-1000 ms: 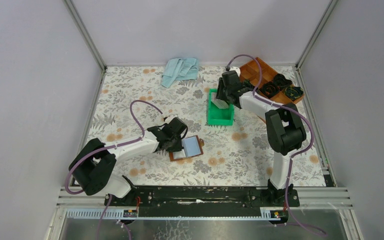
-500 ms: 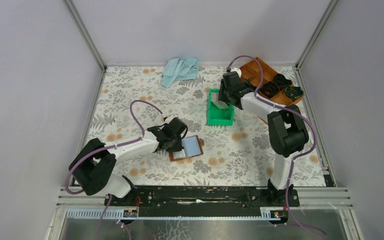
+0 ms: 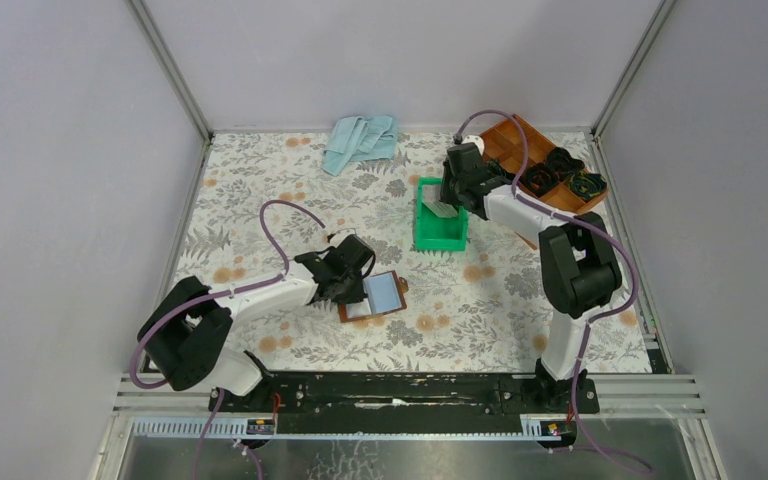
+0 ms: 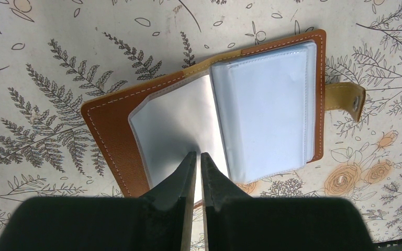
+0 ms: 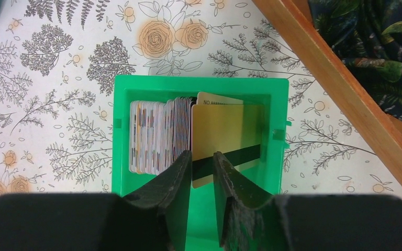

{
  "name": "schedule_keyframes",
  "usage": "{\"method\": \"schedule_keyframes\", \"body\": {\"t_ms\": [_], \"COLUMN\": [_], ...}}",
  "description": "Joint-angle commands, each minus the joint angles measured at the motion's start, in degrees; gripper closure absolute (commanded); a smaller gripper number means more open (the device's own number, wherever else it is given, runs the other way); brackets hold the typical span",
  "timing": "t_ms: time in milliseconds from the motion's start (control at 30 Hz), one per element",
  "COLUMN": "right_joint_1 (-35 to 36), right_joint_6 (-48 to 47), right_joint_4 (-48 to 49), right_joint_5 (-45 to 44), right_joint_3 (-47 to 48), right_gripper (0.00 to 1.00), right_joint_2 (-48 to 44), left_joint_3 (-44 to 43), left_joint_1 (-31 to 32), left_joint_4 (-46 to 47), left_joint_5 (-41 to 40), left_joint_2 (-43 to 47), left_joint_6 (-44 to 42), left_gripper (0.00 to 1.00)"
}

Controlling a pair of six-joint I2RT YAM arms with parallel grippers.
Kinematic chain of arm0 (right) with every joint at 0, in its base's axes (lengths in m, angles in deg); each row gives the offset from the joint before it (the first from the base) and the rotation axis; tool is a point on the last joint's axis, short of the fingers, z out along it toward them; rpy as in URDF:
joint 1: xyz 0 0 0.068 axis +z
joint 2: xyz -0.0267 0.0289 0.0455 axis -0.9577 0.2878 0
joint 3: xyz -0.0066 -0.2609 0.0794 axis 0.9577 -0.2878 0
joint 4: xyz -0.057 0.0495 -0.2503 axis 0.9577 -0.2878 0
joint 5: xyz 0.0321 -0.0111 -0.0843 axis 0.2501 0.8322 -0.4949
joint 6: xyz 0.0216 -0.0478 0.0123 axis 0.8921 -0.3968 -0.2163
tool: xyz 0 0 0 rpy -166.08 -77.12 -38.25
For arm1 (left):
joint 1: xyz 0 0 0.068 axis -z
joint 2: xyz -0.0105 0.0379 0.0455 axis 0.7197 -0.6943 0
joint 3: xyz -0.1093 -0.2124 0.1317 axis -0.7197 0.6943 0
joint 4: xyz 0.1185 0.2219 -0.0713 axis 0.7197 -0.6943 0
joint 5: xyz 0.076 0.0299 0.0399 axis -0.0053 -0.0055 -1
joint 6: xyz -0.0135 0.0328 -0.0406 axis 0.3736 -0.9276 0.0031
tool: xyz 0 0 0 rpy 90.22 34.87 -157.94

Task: Put the credit cards into the card holder
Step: Pick up the credit card from the storage box.

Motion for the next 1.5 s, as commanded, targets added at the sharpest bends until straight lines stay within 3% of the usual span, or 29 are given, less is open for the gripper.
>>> {"method": "schedule_keyframes", "body": {"t_ms": [0,467,533,633,700,833,1267,1367,1467], "right_joint_1": [0.2,0.0,0.0,0.0,0.0,-0.1,-0.3,-0.2,-0.2], "right_joint_6": [-1.7,-2.4,-1.9,-1.7,-1.9,-1.8,0.0,0.2,0.3], "right_joint_4": [-0.2,-0.5,0.1,-0.2,-1.4,-2.8,-3.9,-3.9,-3.7], "right_joint_5": [-2.5,-2.3,-1.5,-1.4,-1.5,-1.4,-0.3,0.2,0.4], "right_joint_3": [0.0,-0.3,-0.5,0.5,2.0,4.4,8.9,8.9,8.6], "right_gripper": [0.72,0.72,0.66,0.44,0.37,0.35,0.37,0.47,0.67], "right_joint_2": [-4.5,-4.6,-4.9,-4.6,-3.5,-1.2,5.1,5.5,5.3], "left_joint_3": [-0.6,-0.4,-0.3,-0.2,-0.2,-0.2,0.0,0.0,0.0], "left_joint_1": [0.2,0.4,0.4,0.3,0.3,0.4,0.3,0.3,0.3], "left_joint_4": [1.8,1.8,1.8,1.8,1.8,1.9,1.8,1.8,1.8], "left_joint_5": [-0.6,-0.5,-0.5,-0.6,-0.6,-0.6,-0.7,-0.7,-0.8], "left_joint_2": [0.9,0.8,0.8,0.8,0.8,0.6,0.9,0.8,0.7], "left_joint_6": [-0.5,-0.5,-0.5,-0.6,-0.6,-0.6,-0.9,-1.0,-1.1], "left_gripper": [0.86,0.86,0.86,0.86,0.86,0.86,0.86,0.86,0.86]}}
